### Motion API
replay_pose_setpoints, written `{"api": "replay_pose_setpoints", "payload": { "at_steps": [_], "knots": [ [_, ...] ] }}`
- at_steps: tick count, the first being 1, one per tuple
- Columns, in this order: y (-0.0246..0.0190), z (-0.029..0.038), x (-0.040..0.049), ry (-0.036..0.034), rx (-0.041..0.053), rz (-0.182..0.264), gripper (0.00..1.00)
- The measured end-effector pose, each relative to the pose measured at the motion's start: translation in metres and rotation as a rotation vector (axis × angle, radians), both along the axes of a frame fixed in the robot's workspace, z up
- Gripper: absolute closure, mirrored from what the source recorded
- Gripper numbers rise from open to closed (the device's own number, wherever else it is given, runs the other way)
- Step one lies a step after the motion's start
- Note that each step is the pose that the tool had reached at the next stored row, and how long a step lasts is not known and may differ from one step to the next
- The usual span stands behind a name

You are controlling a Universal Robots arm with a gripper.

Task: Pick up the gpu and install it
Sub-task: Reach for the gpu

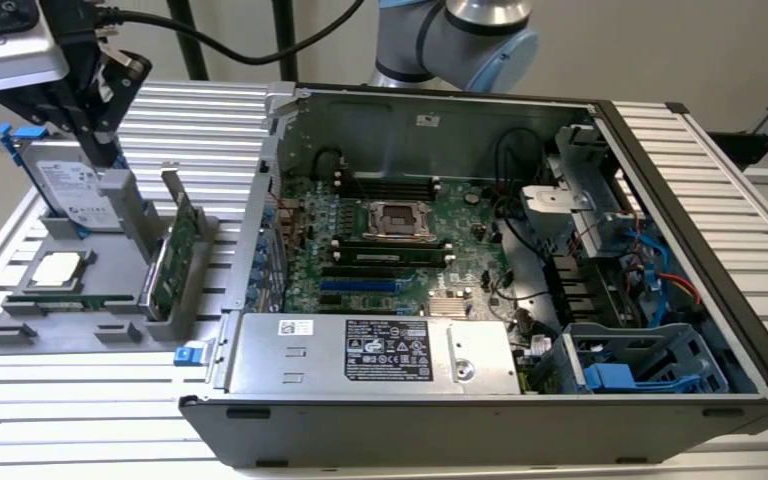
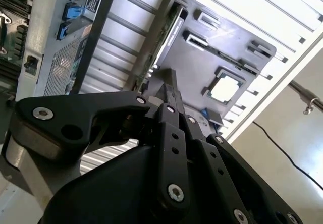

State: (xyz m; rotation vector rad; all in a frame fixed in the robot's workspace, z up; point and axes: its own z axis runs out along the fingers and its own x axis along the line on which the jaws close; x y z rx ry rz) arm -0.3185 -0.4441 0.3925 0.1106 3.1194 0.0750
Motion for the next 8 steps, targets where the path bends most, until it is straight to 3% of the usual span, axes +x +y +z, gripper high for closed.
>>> {"api": "replay_pose_setpoints", "payload": {
  "at_steps": [8],
  "knots": [
    [-0.0057,0.0,0.0005,0.0004,0.0,0.0,1.0]
  ]
}}
